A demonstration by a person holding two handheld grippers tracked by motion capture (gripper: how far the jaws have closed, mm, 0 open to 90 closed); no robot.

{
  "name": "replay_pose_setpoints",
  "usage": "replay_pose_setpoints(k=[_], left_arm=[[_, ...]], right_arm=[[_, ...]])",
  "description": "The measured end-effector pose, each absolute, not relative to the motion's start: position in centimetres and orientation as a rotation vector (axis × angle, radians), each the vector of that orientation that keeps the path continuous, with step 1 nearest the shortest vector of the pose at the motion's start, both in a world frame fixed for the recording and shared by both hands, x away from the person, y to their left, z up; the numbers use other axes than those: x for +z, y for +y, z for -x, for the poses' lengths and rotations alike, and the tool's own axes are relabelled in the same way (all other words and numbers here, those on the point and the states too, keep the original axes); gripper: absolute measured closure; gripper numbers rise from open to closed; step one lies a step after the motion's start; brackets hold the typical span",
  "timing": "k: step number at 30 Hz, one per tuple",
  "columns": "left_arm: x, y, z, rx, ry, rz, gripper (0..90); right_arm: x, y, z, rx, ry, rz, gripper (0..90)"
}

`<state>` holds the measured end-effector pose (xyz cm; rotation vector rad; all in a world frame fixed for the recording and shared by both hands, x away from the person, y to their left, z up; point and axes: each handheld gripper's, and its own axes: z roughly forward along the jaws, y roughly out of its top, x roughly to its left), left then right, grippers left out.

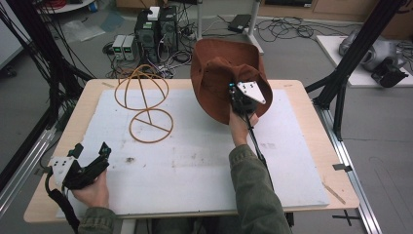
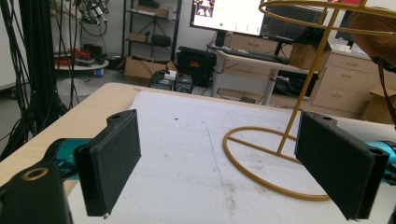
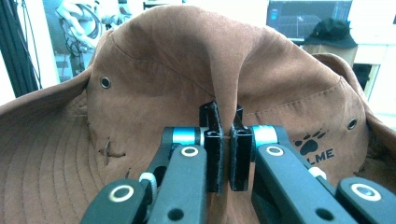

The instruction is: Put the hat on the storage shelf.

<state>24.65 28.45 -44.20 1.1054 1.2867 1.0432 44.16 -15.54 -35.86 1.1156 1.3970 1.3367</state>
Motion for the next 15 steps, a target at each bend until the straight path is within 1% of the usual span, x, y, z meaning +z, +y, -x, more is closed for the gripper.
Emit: replay_pose_setpoints(k=[5, 15], left_arm=[[-44.2, 28.5, -24.7, 1.039, 1.289, -1.105, 14.6], [-44.2, 28.4, -24.7, 1.030, 1.286, -1.102, 14.6]], right_arm=[[-35.3, -15.5, -43.4, 1.371, 1.392, -1.105, 87.7], [-33.0, -16.0, -41.6, 1.459, 1.327, -1.052, 87.7]])
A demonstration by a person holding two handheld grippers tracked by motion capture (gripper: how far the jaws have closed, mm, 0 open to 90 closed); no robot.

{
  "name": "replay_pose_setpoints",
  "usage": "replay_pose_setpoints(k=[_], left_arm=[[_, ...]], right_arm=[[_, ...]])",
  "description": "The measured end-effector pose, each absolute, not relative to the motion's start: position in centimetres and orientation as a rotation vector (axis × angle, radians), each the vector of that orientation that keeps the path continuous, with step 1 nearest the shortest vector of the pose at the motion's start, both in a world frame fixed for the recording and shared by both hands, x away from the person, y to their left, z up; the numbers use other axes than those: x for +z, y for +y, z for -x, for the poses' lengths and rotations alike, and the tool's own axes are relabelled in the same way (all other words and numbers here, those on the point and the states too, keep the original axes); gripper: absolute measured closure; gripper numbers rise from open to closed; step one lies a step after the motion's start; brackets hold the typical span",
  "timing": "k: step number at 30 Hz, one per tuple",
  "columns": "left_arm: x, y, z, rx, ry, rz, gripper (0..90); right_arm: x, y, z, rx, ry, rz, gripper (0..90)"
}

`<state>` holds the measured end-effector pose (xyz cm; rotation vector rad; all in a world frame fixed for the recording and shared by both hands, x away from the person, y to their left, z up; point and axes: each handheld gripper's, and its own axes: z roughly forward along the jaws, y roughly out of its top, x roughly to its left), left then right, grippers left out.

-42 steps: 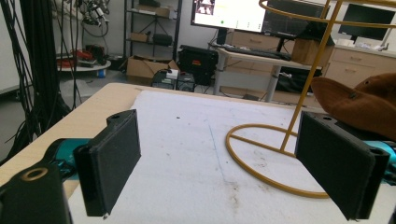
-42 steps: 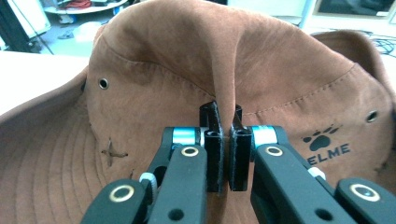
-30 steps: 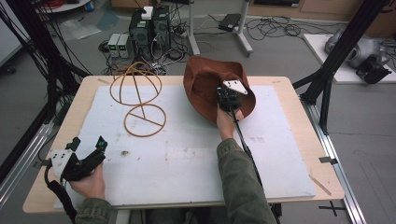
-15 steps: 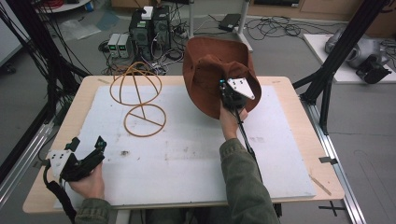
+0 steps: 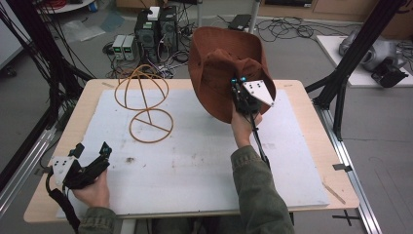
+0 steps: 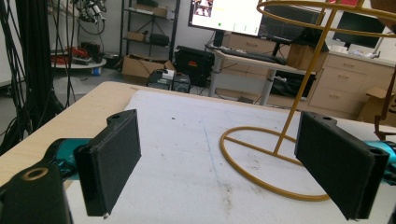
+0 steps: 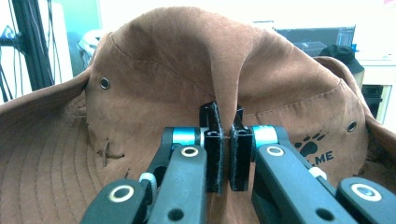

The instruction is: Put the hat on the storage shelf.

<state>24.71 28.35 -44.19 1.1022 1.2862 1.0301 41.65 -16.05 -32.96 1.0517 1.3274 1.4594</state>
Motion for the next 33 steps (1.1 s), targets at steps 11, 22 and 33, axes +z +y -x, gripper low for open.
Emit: replay_pose_setpoints(k=[11, 22, 33], left_arm=[[-44.2, 28.6, -24.6, 1.019, 1.293, -1.084, 14.7], [-44.2, 29.7, -24.3, 0.983, 1.319, -1.011, 15.0], [-44.1, 29.6, -24.2, 1.018, 1.306, -1.028, 15.0]], right_arm=[[-29.4, -14.4, -40.8, 1.554, 1.349, -0.990, 87.6], [-27.0, -10.2, -40.4, 1.624, 1.403, -0.904, 87.6], [-25.7, -4.4, -39.8, 1.719, 1.476, -0.820, 87.5]])
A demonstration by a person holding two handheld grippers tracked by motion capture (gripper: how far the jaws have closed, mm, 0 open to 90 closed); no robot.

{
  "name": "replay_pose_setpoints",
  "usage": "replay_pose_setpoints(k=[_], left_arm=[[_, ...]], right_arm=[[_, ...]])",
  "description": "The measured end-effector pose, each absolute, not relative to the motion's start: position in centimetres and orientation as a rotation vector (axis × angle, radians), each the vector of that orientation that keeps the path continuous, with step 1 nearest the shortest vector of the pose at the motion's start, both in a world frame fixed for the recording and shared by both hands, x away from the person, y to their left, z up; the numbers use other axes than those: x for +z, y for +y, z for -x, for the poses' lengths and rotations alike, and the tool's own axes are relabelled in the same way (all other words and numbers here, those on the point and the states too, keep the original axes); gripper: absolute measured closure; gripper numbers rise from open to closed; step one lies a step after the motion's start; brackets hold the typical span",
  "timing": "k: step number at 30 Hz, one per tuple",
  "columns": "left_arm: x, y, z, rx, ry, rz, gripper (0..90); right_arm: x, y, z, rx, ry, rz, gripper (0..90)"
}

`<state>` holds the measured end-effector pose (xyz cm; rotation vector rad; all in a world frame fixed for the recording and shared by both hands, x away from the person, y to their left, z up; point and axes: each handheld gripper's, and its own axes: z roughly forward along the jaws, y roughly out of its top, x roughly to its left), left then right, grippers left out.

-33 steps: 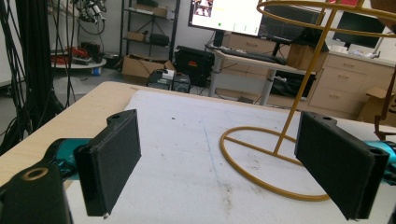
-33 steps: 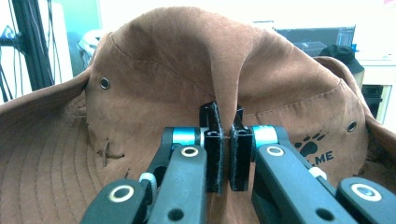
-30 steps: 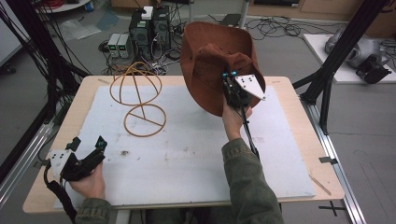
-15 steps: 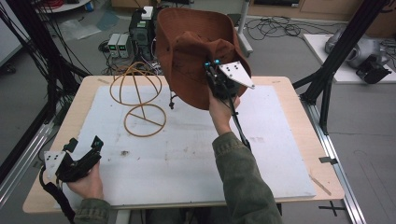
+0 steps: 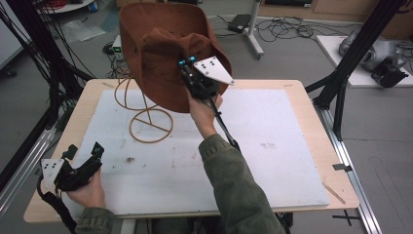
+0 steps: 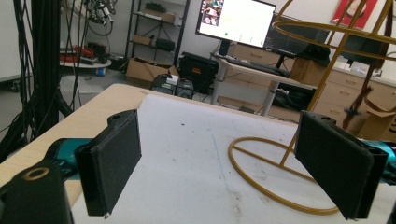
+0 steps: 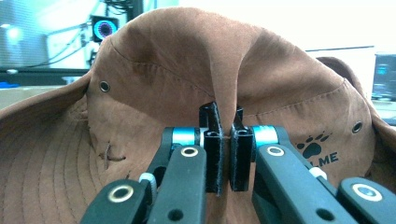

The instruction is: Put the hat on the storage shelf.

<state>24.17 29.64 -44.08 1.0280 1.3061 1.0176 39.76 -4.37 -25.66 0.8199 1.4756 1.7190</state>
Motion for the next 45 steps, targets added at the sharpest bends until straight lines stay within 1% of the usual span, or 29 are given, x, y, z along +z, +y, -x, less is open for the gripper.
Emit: replay_pose_setpoints(k=[9, 16, 25, 38, 45], left_arm=[[-44.1, 30.0, -24.1, 1.015, 1.319, -1.013, 15.0], [-44.1, 30.3, -24.0, 1.009, 1.325, -0.991, 15.0], [-44.2, 30.3, -24.1, 0.997, 1.329, -0.990, 15.0], [-44.3, 30.2, -24.3, 0.983, 1.333, -0.989, 15.1], [-44.4, 30.2, -24.4, 0.977, 1.334, -0.995, 15.1]], right_arm=[[-26.1, 1.0, -39.2, 1.773, 1.570, -0.760, 87.3], [-26.5, 3.5, -38.7, 1.773, 1.596, -0.696, 87.1], [-26.8, 3.9, -39.0, 1.758, 1.618, -0.734, 87.1], [-27.7, 3.5, -39.8, 1.715, 1.755, -0.809, 85.2], [-28.5, 3.7, -39.6, 1.679, 1.813, -0.813, 82.0]])
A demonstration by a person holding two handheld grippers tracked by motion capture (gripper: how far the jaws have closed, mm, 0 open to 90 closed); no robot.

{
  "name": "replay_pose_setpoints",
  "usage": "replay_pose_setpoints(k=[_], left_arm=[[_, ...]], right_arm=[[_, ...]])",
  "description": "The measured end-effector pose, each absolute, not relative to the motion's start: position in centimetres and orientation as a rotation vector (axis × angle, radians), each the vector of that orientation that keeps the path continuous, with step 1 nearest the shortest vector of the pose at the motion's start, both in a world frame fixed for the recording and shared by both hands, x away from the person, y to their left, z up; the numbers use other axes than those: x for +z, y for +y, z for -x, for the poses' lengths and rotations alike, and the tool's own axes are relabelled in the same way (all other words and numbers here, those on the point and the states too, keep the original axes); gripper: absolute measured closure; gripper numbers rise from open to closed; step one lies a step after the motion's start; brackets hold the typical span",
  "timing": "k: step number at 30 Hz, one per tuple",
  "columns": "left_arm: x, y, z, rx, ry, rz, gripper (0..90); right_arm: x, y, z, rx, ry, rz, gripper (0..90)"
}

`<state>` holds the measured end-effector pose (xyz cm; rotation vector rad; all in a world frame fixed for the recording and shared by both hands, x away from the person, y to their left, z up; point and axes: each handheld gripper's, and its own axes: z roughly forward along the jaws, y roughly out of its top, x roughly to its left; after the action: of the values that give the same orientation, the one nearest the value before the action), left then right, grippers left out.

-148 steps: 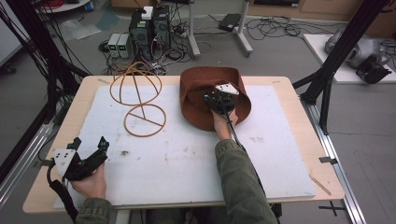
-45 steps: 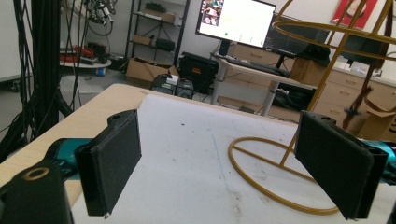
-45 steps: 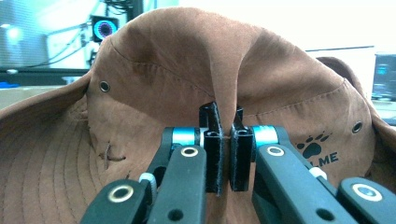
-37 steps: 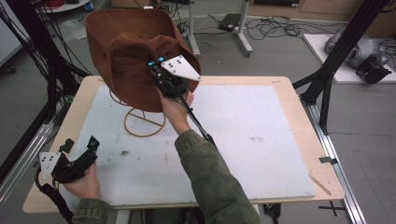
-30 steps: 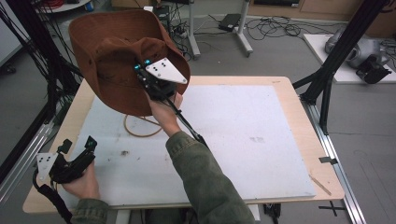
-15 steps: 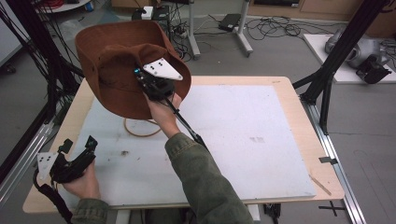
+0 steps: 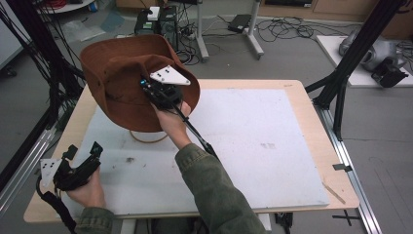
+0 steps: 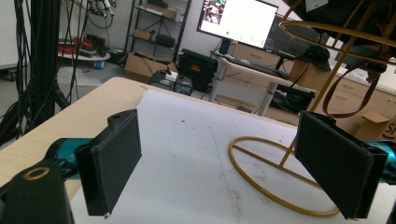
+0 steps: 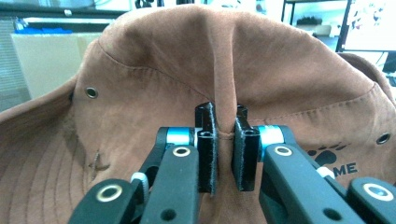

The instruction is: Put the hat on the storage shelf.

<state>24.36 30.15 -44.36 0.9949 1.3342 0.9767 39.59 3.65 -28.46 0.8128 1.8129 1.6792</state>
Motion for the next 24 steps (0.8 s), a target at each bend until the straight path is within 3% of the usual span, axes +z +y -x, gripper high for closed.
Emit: replay_pose_setpoints(k=[5, 11, 13, 14, 15, 16, 19, 22, 24], left_arm=[[-44.4, 30.1, -24.5, 0.973, 1.332, -0.997, 15.2], [-44.4, 30.1, -24.5, 0.971, 1.333, -0.995, 15.2], [-44.4, 30.1, -24.5, 0.972, 1.333, -0.995, 15.2], [-44.4, 30.1, -24.5, 0.972, 1.333, -0.995, 15.2], [-44.4, 30.1, -24.5, 0.972, 1.333, -0.995, 15.2], [-44.4, 30.1, -24.5, 0.972, 1.333, -0.995, 15.2], [-44.4, 30.1, -24.5, 0.972, 1.332, -0.993, 15.2], [-44.4, 30.1, -24.5, 0.971, 1.332, -0.993, 15.2], [-44.4, 30.0, -24.5, 0.970, 1.331, -0.996, 15.3]], right_arm=[[-28.7, 3.6, -39.6, 1.675, 1.812, -0.812, 80.1], [-28.7, 3.5, -39.7, 1.689, 1.817, -0.787, 69.9], [-28.6, 3.6, -39.6, 1.693, 1.828, -0.754, 58.0], [-28.6, 3.6, -39.6, 1.693, 1.828, -0.754, 58.0], [-28.6, 3.6, -39.6, 1.680, 1.826, -0.730, 47.6], [-28.6, 3.6, -39.6, 1.680, 1.826, -0.730, 47.6], [-28.3, 3.3, -39.6, 1.678, 1.807, -0.737, 30.8], [-28.1, 2.9, -39.6, 1.687, 1.795, -0.737, 27.1], [-27.8, 2.5, -39.7, 1.699, 1.787, -0.718, 20.0]])
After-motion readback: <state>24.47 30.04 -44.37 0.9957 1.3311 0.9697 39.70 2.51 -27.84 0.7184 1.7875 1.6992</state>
